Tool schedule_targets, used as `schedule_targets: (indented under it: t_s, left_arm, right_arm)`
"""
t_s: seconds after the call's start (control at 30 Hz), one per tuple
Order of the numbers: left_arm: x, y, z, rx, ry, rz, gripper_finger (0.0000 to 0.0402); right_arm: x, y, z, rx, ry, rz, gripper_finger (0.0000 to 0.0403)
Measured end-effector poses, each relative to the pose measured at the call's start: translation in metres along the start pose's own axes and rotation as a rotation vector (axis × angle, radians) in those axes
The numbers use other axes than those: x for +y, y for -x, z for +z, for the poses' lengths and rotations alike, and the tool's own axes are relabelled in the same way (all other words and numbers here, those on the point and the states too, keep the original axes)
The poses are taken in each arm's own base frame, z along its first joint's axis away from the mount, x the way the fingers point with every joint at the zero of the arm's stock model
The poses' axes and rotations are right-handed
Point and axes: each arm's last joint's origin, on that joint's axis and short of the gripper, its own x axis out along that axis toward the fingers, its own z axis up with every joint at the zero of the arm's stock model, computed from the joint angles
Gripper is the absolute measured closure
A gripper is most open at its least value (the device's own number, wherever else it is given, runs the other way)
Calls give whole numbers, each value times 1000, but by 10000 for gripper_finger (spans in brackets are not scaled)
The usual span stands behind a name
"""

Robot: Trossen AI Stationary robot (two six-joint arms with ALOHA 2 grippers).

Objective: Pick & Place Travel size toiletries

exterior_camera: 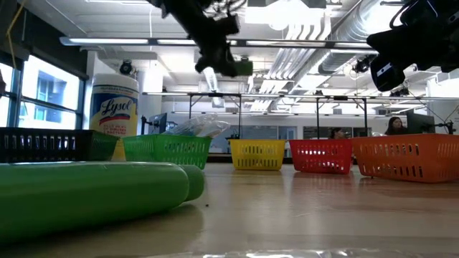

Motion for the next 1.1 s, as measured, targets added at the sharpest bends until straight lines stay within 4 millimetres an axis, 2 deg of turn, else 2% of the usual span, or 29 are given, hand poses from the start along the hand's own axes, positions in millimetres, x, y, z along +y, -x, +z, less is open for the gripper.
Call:
schedule_targets:
  t_s: [0.17, 0.33, 0.67, 0.83, 1.1]
  left_arm:
    - [-18, -30, 2, -32, -227, -87, 309]
    - [-40, -51, 7, -98, -436, -162, 309]
    - [-68, -76, 15, -211, -706, -204, 309]
    - [-81, -88, 16, -228, -803, -217, 309]
    - [-98, -101, 13, -286, -810, -298, 309]
  right_arm:
    - [0, 0, 1, -6, 0, 1, 401]
    - [0, 0, 1, -7, 0, 1, 401]
    - [0, 0, 0, -6, 19, 1, 401]
    - [0, 0, 1, -6, 18, 1, 401]
    - [0, 0, 0, -5, 17, 0, 401]
